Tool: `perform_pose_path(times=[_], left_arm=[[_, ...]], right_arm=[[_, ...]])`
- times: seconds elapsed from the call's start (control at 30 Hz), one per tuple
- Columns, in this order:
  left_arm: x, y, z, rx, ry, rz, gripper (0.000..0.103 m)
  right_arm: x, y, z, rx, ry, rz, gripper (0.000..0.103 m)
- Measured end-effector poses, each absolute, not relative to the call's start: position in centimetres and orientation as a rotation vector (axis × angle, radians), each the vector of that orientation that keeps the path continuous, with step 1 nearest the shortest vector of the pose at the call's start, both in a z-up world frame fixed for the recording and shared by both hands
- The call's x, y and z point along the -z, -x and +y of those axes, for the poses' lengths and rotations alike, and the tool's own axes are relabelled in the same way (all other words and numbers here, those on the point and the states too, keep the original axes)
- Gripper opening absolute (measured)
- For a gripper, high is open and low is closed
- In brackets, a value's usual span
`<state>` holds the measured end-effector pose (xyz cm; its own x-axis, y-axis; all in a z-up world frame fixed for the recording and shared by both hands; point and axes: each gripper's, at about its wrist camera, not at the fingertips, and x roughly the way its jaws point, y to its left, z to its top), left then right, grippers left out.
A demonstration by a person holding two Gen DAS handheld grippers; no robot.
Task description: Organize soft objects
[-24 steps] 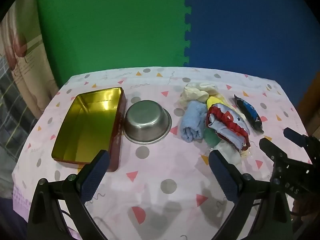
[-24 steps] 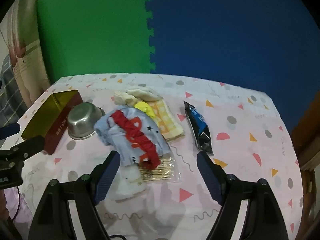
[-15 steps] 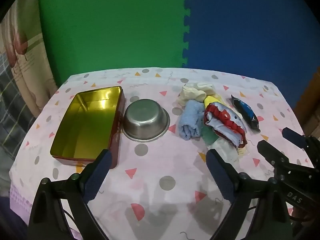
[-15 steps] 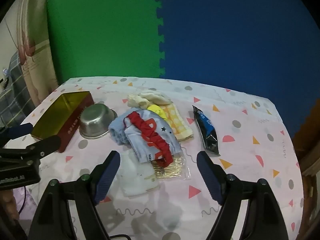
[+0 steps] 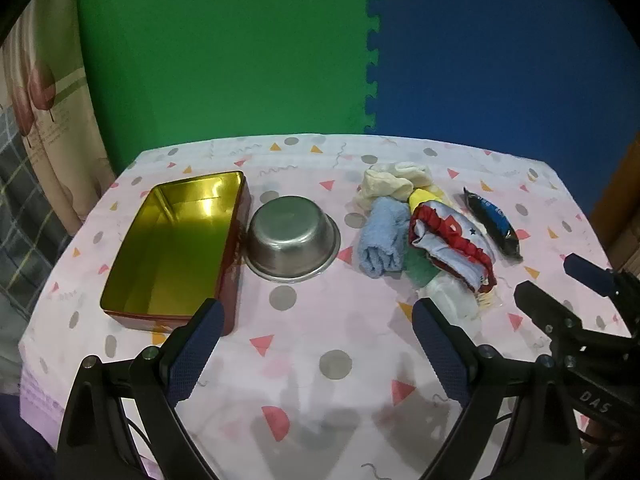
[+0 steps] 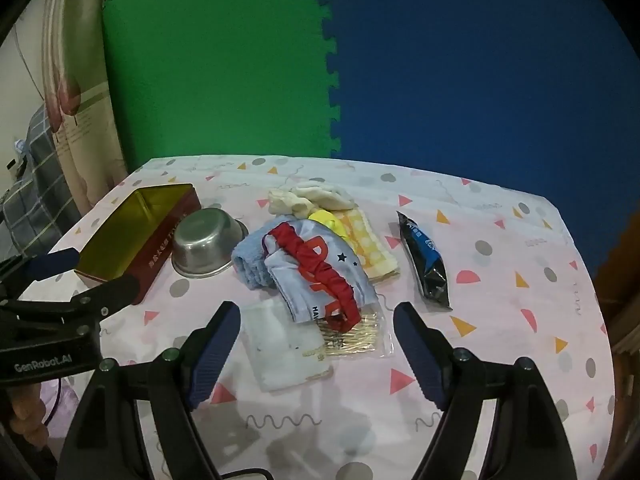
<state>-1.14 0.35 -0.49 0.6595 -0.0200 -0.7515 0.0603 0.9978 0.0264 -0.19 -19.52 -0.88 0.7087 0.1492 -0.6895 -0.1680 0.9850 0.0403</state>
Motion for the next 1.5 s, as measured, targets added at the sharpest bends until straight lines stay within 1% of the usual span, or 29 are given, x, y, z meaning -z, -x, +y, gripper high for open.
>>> perform_pose_path(times=[0.5, 1.5], left_arm=[[2.0, 0.2, 1.3, 0.012, -0.047, 0.893, 0.093], [2.7, 0.4, 1.7, 0.018, -0.04, 0.906, 0.094]], right_arm=[[1.8, -0.3, -19.7, -0.175, -0.005, 0.768, 0.081], [2.2, 0.0, -19.0, -0.188, -0.007, 0.765, 0.081]])
